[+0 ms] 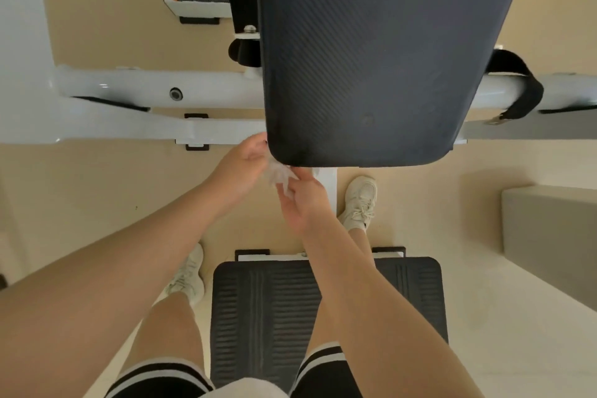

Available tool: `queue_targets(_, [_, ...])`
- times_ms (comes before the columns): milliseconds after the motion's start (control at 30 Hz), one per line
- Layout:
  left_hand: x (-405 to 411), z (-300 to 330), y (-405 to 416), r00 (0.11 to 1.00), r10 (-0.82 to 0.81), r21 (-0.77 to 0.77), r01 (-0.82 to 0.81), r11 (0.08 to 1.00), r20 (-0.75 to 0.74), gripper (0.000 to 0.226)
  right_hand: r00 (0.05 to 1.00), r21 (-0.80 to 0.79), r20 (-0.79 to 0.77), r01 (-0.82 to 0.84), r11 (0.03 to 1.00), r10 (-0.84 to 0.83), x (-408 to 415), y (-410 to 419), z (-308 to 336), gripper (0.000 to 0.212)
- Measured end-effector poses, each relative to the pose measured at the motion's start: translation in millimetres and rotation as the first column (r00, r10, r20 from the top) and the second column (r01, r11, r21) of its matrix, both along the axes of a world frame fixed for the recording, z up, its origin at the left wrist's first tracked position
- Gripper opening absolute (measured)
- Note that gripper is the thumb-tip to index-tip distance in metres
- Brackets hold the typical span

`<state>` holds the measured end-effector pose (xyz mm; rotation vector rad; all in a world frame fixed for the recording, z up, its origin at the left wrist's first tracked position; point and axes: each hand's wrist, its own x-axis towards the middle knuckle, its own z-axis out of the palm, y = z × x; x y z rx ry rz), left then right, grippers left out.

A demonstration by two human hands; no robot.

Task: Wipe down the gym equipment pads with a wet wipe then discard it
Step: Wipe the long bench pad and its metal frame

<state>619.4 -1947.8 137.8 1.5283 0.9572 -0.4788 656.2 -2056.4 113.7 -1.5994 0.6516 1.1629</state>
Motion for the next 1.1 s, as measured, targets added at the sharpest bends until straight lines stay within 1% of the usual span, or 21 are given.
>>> queue_targets(33, [-5.1,0.7,-0.7,0.999,-0.007,-0.020,0.006,1.000,-0.043,0.042,0.994,0.014,0.040,-0.100,0.995,0.099,-3.5,-3.4,0.1,0.037])
queue_targets(100, [-17.6,4.6,-3.2,0.998,0.016,-0.124,-0.025,0.992,-0.069,0.034,0.996,0.131,0.018,-0.092,0.987,0.091,-9.1,-9.8,7.8,0.034])
queue_targets(133, [-23.6,8.1,-4.2,0.997,0.029,-0.179,-0.041,0.983,-0.066,0.034,0.990,0.141,0.016,-0.140,0.980,0.139,-9.7,-13.3,11.9,0.031])
queue_targets(200, [-32.9,13.8,-3.9,0.995,0.076,-0.237,-0.090,0.967,-0.067,0.035,0.974,0.117,0.079,-0.221,0.968,0.213,-7.5,-16.5,18.3,0.028])
queue_targets(267, [-36.6,17.2,-1.9,0.986,0.150,-0.225,-0.163,0.961,-0.074,0.031,0.943,0.053,0.205,-0.278,0.959,0.262,-2.8,-12.8,27.8,0.026])
queue_targets(333, [-34.7,17.8,0.7,0.974,0.210,-0.190,-0.223,0.956,-0.086,0.027,0.872,-0.011,0.343,-0.368,0.930,0.349,-2.1,-6.2,33.1,0.024])
queue_targets(500, [-25.8,11.9,12.1,0.933,0.355,-0.247,-0.356,0.901,-0.052,0.013,0.746,-0.016,0.453,-0.541,0.841,0.488,4.9,17.2,36.7,0.019])
queue_targets(533, [-26.0,8.9,15.6,0.923,0.383,-0.296,-0.377,0.878,-0.041,0.012,0.685,-0.066,0.502,-0.578,0.813,0.528,10.3,22.7,36.3,0.017])
queue_targets(600, [-27.2,1.5,22.0,0.893,0.449,-0.381,-0.425,0.821,-0.029,0.019,0.496,-0.208,0.629,-0.634,0.744,0.599,26.4,35.7,33.7,0.014])
queue_targets(633, [-27.7,-2.6,25.1,0.874,0.484,-0.387,-0.460,0.799,-0.039,0.025,0.335,-0.278,0.727,-0.655,0.703,0.600,36.2,43.3,30.0,0.014])
queue_targets(667, [-27.9,-6.4,28.4,0.854,0.518,-0.365,-0.499,0.786,-0.051,0.030,0.097,-0.368,0.812,-0.681,0.633,0.576,47.7,52.3,26.0,0.016])
queue_targets(700, [-27.9,-9.8,31.5,0.837,0.544,-0.330,-0.531,0.781,-0.059,0.033,-0.180,-0.495,0.822,-0.696,0.521,0.540,59.5,62.5,21.3,0.020])
queue_targets(733, [-27.8,-12.5,34.3,0.828,0.558,-0.298,-0.548,0.781,-0.060,0.034,-0.444,-0.641,0.742,-0.689,0.339,0.502,70.4,73.0,18.2,0.027])
queue_targets(767, [-27.8,-14.2,36.8,0.820,0.570,-0.282,-0.561,0.778,-0.058,0.034,-0.664,-0.766,0.583,-0.641,0.045,0.468,79.7,83.4,17.7,0.034])
queue_targets(800, [-28.0,-15.6,39.3,0.808,0.587,-0.276,-0.578,0.768,-0.059,0.034,-0.837,-0.818,0.376,-0.502,-0.282,0.397,86.9,90.6,16.6,0.036])
queue_targets(833, [-28.9,-17.6,41.6,0.789,0.611,-0.280,-0.602,0.748,-0.067,0.033,-0.946,-0.809,0.200,-0.307,-0.502,0.257,94.3,96.8,14.3,0.036])
queue_targets(867, [-28.0,-18.4,42.3,0.780,0.622,-0.284,-0.613,0.737,-0.069,0.033,-0.989,-0.785,0.086,-0.143,-0.603,0.121,101.0,99.6,15.8,0.037])
queue_targets(900, [-26.4,-17.9,42.7,0.780,0.623,-0.290,-0.612,0.736,-0.065,0.032,-0.999,-0.763,0.022,-0.042,-0.645,0.039,106.5,100.4,18.2,0.039])
queue_targets(967, [-24.5,-17.5,44.9,0.785,0.617,-0.293,-0.602,0.743,-0.048,0.032,-0.999,-0.750,-0.015,0.041,-0.660,-0.045,113.1,107.9,25.2,0.039])
queue_targets(1033, [-20.0,-16.4,45.4,0.800,0.600,-0.290,-0.579,0.762,-0.022,0.031,-0.995,-0.749,-0.058,0.094,-0.656,-0.075,124.8,126.7,44.6,0.029])
queue_targets(1100, [-12.3,-13.4,46.1,0.819,0.574,-0.282,-0.547,0.788,0.013,0.032,-0.988,-0.806,-0.141,0.076,-0.587,0.066,153.2,153.5,64.1,0.021])
